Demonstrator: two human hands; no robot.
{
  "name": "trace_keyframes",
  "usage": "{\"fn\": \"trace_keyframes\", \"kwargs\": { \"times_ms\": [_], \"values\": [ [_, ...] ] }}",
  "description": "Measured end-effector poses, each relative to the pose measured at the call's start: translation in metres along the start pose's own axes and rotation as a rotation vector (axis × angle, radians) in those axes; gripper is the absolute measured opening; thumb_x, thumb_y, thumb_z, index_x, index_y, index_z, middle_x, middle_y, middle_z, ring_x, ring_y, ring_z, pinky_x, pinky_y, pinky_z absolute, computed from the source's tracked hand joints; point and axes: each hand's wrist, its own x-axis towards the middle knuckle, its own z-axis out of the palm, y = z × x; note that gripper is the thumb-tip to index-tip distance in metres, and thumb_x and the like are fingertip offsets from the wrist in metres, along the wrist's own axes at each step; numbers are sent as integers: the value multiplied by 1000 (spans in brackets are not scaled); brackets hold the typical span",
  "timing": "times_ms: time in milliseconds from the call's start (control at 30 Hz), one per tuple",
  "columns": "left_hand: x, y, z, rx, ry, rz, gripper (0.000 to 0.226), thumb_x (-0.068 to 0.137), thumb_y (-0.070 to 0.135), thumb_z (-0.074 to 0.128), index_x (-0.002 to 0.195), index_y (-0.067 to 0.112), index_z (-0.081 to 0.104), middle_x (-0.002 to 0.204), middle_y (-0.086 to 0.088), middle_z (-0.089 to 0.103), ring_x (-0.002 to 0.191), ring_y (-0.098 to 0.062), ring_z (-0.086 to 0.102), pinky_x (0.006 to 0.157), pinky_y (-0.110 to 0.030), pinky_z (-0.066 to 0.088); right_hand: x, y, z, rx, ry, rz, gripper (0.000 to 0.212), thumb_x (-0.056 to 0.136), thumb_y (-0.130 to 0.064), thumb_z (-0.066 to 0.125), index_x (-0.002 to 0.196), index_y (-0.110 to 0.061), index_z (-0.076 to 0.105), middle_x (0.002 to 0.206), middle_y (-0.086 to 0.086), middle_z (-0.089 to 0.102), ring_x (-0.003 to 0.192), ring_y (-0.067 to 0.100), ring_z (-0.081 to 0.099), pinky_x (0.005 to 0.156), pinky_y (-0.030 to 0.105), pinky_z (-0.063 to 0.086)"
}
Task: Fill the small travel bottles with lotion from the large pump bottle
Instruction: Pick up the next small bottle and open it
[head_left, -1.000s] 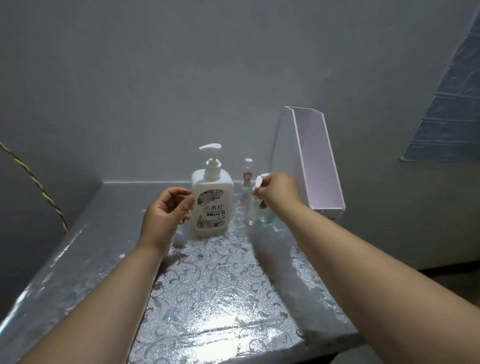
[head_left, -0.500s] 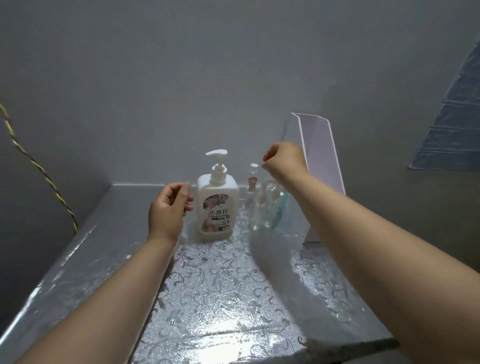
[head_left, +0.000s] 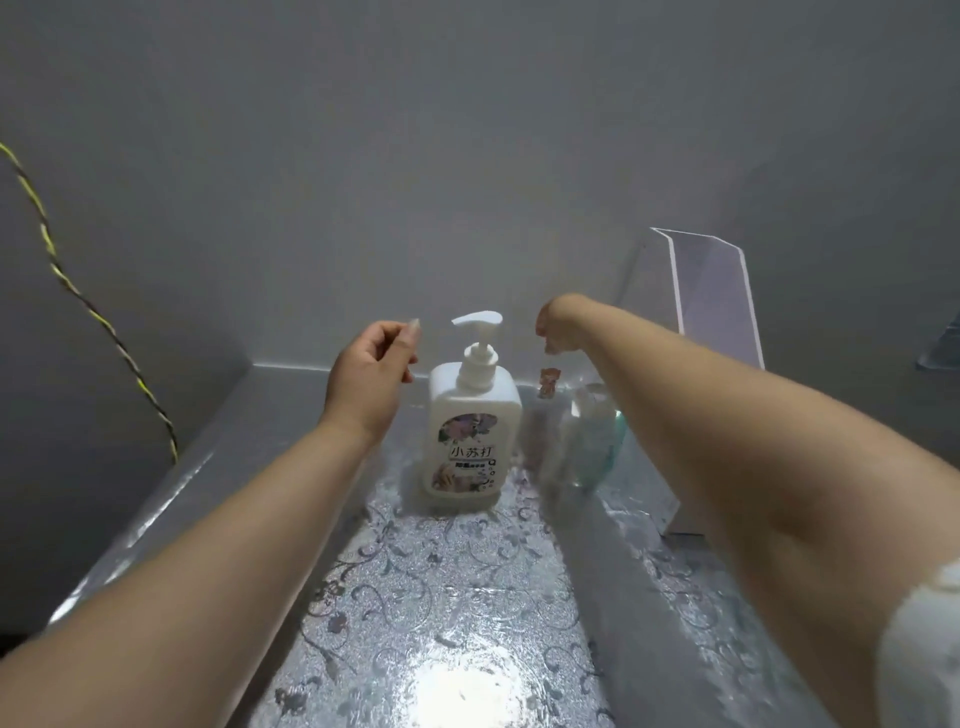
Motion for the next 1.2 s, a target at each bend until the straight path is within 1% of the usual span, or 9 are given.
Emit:
{"fn": "trace_keyframes", "kwargs": {
  "times_ms": [133, 267, 367, 467, 733, 833, 967, 1100, 1200],
  "values": [
    [3, -2, 2, 14, -28, -5, 17, 96, 35, 57, 89, 20, 64, 76, 6, 60, 65, -9, 51, 67, -26, 43, 9, -1, 3, 42, -37, 28, 48, 100, -28, 45, 145, -16, 38, 145, 1, 45, 130, 22, 48, 105, 29, 39],
    [1, -2, 0, 2, -19, -10, 14, 95, 34, 59, 88, 23, 64, 77, 6, 61, 66, -9, 52, 66, -25, 43, 4, -1, -7, 329, 82, -13, 40, 100, -28, 44, 138, -17, 49, 135, -1, 56, 122, 18, 55, 98, 24, 43],
    [-2, 1, -5, -17, 23, -9, 11, 95, 33, 59, 86, 26, 62, 79, 6, 62, 67, -9, 53, 67, -24, 43, -9, -3, -33, 602, 265, -96, 33, 91, -13, 55, 123, -8, 63, 97, 8, 66, 78, 18, 64, 62, 13, 49],
    [-5, 10, -13, -11, 83, 11, 5, 93, 31, 62, 93, 27, 61, 87, 7, 62, 76, -9, 57, 74, -29, 46, -40, -14, -61, 802, 459, -228, 24, 84, -7, 64, 107, -3, 70, 65, 3, 57, 67, 20, 62, 72, 25, 54],
    [-27, 46, -41, 286, 172, 253, 69, 72, 36, 82, 130, 23, 47, 127, 5, 39, 110, -10, 47, 93, -25, 41, -130, -62, -92, 783, 496, -486, 21, 87, -20, 62, 96, -2, 71, 71, 7, 62, 53, 16, 54, 51, 21, 44],
    [-35, 53, -47, 310, 139, 349, 60, 73, 42, 79, 123, 20, 53, 124, 1, 53, 97, -6, 58, 89, -26, 50, -149, -70, -87, 716, 503, -501, 32, 91, -32, 58, 91, -3, 69, 69, 4, 62, 53, 17, 52, 48, 20, 38],
    [-50, 56, -54, 299, 100, 403, 38, 84, 41, 69, 115, 20, 60, 106, 2, 64, 86, 6, 58, 72, -4, 41, -164, -74, -76, 665, 571, -479, 34, 93, -40, 54, 83, -9, 64, 64, 2, 57, 57, 15, 48, 47, 18, 32],
    [-67, 51, -58, -101, -106, 177, 38, 83, 47, 63, 113, 24, 62, 92, 10, 70, 85, -8, 65, 78, -23, 48, -175, -68, -64, 844, 476, -619, 16, 91, -23, 61, 98, -10, 67, 70, -2, 57, 62, 13, 51, 58, 23, 42],
    [-74, 49, -62, -153, -140, 162, 44, 79, 45, 62, 117, 23, 62, 101, 9, 70, 92, -9, 65, 79, -21, 49, -182, -59, -62, 996, 312, -694, 15, 90, -8, 59, 101, -16, 65, 84, 2, 59, 74, 15, 55, 65, 28, 42]
  ]
}}
